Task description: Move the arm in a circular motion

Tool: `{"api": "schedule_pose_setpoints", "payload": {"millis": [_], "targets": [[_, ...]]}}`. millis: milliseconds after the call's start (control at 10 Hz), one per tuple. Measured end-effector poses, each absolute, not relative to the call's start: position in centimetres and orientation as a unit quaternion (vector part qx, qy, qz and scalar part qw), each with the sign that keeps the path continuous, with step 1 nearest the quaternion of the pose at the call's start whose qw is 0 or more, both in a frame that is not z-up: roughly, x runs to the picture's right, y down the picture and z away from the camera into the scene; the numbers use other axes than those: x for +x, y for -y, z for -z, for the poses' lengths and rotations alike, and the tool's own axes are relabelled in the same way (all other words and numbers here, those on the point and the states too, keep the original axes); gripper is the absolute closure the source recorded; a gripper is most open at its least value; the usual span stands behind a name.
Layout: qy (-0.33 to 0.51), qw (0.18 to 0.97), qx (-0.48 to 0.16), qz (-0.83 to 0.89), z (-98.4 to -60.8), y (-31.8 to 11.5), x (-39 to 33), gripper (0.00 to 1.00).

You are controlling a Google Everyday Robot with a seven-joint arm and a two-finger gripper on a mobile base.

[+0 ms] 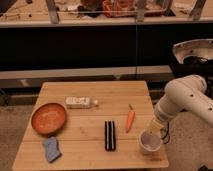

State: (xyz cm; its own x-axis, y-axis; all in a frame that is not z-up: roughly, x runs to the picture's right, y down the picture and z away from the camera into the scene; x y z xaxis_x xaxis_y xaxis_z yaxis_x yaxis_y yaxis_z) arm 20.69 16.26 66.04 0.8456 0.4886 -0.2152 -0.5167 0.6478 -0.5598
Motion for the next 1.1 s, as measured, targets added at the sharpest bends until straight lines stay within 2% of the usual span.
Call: {"api": "schedule_pose_setpoints", "payload": {"millis": [700,1000,1100], "targets": [[0.024,0.927,-0.317,-0.198,-65.3,-14.5,3.0,0.20],[0.050,0.940,-0.306,-0.144,-67.7,-10.6,-3.6,0.20],[0.060,0.946,-0.296,-0.121,-69.4,-7.7,-5.6,0.20]]}}
